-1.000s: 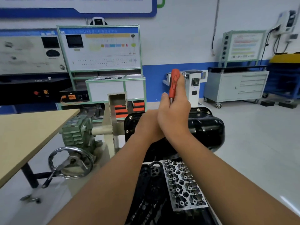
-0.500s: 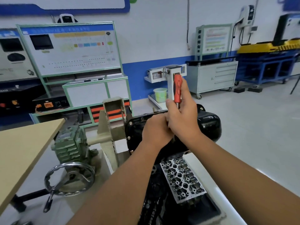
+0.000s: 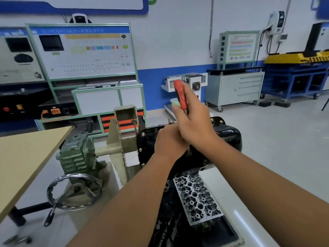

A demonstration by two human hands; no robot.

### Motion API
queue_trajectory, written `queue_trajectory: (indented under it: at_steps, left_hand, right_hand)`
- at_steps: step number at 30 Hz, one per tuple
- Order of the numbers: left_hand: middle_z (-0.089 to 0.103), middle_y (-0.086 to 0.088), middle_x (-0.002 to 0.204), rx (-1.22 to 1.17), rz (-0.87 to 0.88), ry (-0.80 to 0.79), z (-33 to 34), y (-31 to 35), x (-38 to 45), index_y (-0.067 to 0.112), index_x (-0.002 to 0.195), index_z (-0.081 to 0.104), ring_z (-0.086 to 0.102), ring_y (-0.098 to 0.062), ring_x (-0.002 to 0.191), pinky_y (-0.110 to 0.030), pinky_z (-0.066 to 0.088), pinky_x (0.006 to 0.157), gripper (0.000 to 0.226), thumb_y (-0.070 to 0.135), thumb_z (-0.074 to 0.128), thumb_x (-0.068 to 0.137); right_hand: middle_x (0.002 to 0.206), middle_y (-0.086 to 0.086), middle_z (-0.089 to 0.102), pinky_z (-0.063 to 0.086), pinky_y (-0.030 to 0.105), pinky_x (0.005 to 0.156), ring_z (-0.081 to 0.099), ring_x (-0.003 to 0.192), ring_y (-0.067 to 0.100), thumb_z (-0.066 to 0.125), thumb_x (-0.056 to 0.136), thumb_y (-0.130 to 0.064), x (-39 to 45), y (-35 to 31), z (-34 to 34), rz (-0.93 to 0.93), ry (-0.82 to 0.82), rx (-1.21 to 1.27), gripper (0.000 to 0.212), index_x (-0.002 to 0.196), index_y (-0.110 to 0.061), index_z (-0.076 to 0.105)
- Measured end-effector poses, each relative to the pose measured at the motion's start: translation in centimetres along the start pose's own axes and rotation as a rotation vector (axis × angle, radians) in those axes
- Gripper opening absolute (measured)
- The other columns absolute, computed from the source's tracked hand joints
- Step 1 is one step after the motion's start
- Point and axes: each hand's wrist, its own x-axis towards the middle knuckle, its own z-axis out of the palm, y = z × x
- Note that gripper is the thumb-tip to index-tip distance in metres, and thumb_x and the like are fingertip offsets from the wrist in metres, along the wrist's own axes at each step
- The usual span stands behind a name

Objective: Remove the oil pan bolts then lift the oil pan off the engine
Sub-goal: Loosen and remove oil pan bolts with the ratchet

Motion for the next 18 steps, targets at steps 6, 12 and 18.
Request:
queue_trajectory:
  at_steps: [6, 12, 18]
  left_hand:
    - [0.067, -0.001, 0.093, -0.097, 0.103, 0.070, 1.0, -1.0, -0.4, 0.019, 0.095, 0.067, 0.061, -0.027, 0.087, -0.040, 0.050, 0.071, 0.017, 0.029, 0.063, 0.082]
    - [0.065, 0.001, 0.094, -0.130, -0.102, 0.386, 3.1, -1.9, -2.9, 0.010, 0.089, 0.070, 0.057, -0.022, 0.092, -0.039, 0.050, 0.081, 0.041, 0.048, 0.070, 0.074]
    - [0.068, 0.001, 0.094, -0.119, -0.016, 0.455, 4.1, -3.0, -3.7, 0.010, 0.094, 0.072, 0.056, -0.020, 0.094, -0.036, 0.049, 0.086, 0.036, 0.043, 0.069, 0.081]
  right_hand:
    - [0.120, -0.016, 0.069, 0.058, 0.037, 0.092, 0.070, 0.102, 0.017, 0.055, 0.099, -0.024, -2.9, 2.5, -0.1, 0.276, 0.428, 0.218, 0.064, 0.159, -0.028, 0.035]
    - [0.137, 0.019, 0.060, 0.055, 0.062, 0.095, 0.063, 0.119, 0.046, 0.055, 0.098, -0.022, -3.1, 3.2, -0.4, 0.371, 0.565, 0.303, 0.055, 0.151, -0.027, 0.043]
    - [0.137, 0.009, 0.061, 0.062, 0.050, 0.083, 0.069, 0.101, 0.027, 0.055, 0.100, -0.014, -2.7, 3.8, -1.2, 0.389, 0.552, 0.272, 0.061, 0.157, -0.027, 0.037]
